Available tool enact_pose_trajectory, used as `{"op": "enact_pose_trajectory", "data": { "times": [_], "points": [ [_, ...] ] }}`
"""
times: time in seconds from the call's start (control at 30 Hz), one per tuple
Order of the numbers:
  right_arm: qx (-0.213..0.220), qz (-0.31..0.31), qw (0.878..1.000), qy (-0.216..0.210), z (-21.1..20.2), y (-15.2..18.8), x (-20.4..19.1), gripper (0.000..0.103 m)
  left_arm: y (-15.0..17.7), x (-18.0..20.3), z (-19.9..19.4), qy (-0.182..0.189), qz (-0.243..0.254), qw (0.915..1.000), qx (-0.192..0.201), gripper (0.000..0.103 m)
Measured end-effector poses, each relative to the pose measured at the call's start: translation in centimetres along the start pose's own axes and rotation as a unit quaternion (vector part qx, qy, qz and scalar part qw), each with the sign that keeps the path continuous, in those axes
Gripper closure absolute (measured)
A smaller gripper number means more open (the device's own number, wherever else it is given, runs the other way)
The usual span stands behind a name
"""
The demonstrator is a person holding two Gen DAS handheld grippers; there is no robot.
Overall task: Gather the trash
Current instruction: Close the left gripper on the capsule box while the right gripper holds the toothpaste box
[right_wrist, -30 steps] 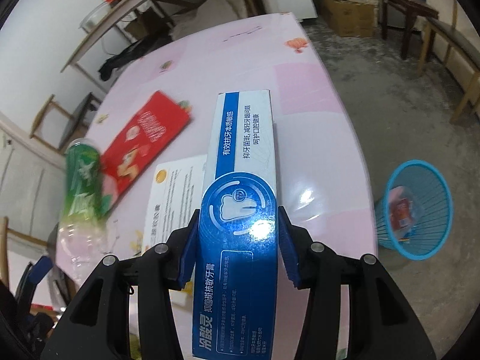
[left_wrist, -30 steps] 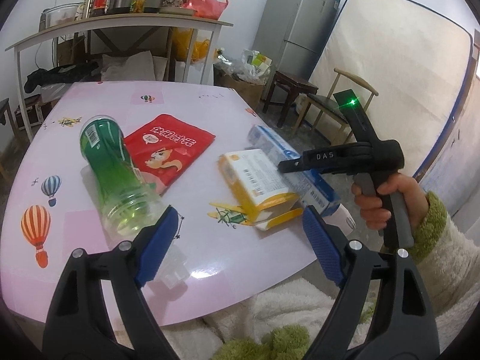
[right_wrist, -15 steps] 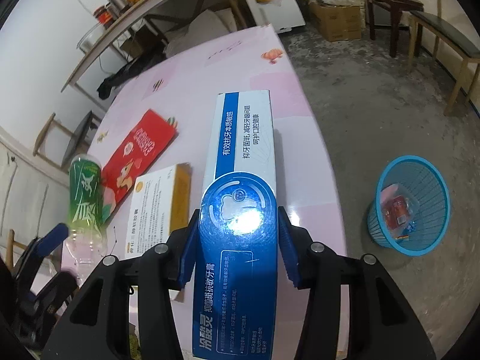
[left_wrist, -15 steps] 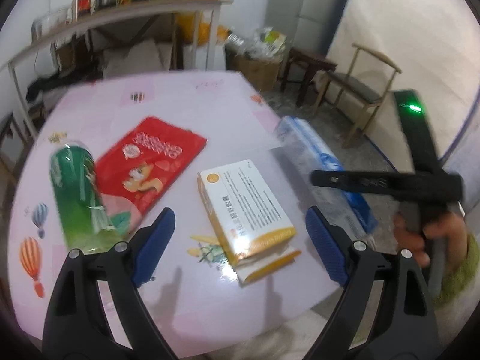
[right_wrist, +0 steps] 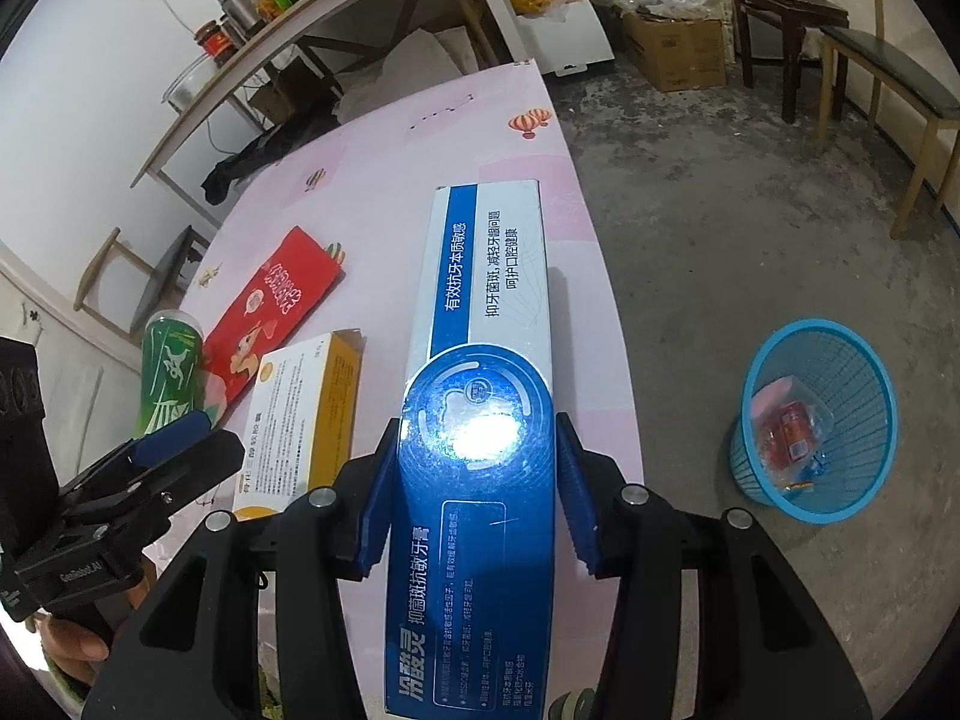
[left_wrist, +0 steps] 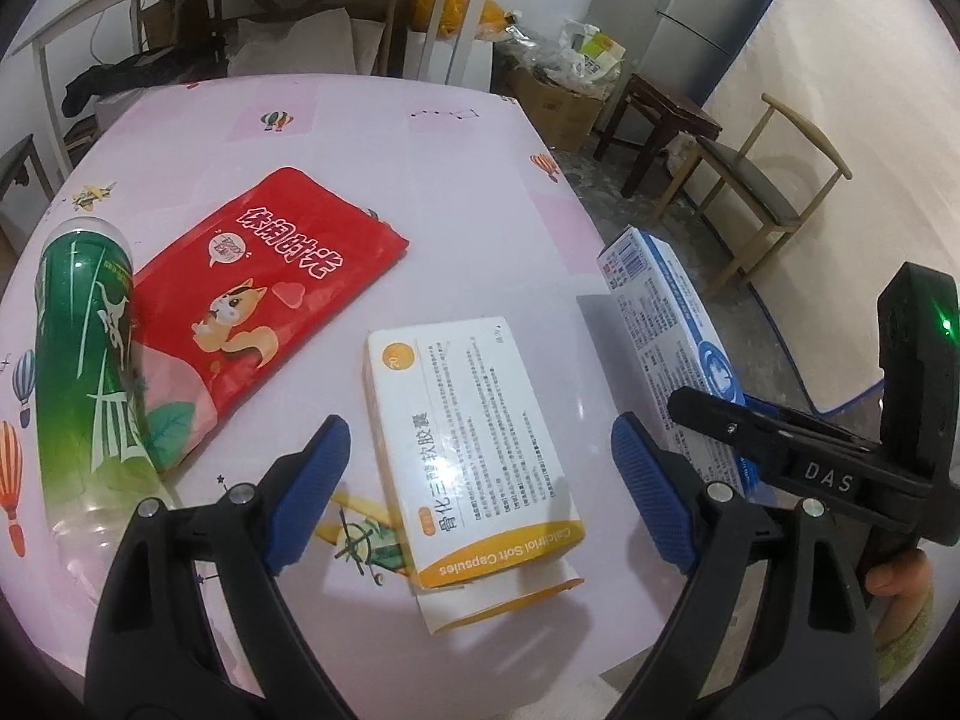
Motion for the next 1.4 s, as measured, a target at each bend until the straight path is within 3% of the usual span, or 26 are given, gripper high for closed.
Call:
{"op": "enact_pose_trajectory", "data": {
  "times": [0.43, 0.6, 1.0, 1.23, 1.4],
  "points": [
    [-0.009, 0.01, 1.0, -0.012, 0.6, 1.0, 0.7, 0.055, 0.0, -0.4, -0.2, 0.019, -0.027, 0.999, -0.03, 0.015],
    [-0.013, 0.009, 1.0, -0.013, 0.9, 1.4, 0.9, 0.055, 0.3, 0.2, 1.7, 0.004, -0.024, 0.9984, -0.051, 0.014],
    [-0.019, -0.021, 1.0, -0.005, 1.0, 1.7, 0.3, 0.054, 0.0, -0.5, 4.9, -0.059, 0.002, 0.9965, -0.059, 0.015],
    [-0.031, -0.03, 0.999, -0.001, 1.3, 2.0, -0.1, 0.05, 0.2, -0.8, 5.3, -0.061, 0.0, 0.9963, -0.06, 0.027],
    [-0.027, -0.025, 0.999, 0.001, 1.1, 2.1, 0.0, 0.049, 0.5, -0.8, 5.2, -0.061, -0.001, 0.9969, -0.05, 0.029]
  ]
}}
Point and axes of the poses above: each gripper's, at about its wrist camera, not at the fingertips, and z roughly the way its jaws point, x to its right, y to its underside, the point moved 7 cm from there along z, roughly the way its jaws point, and after that the axes turned 12 degrees about -z, right-handed, at the moved point
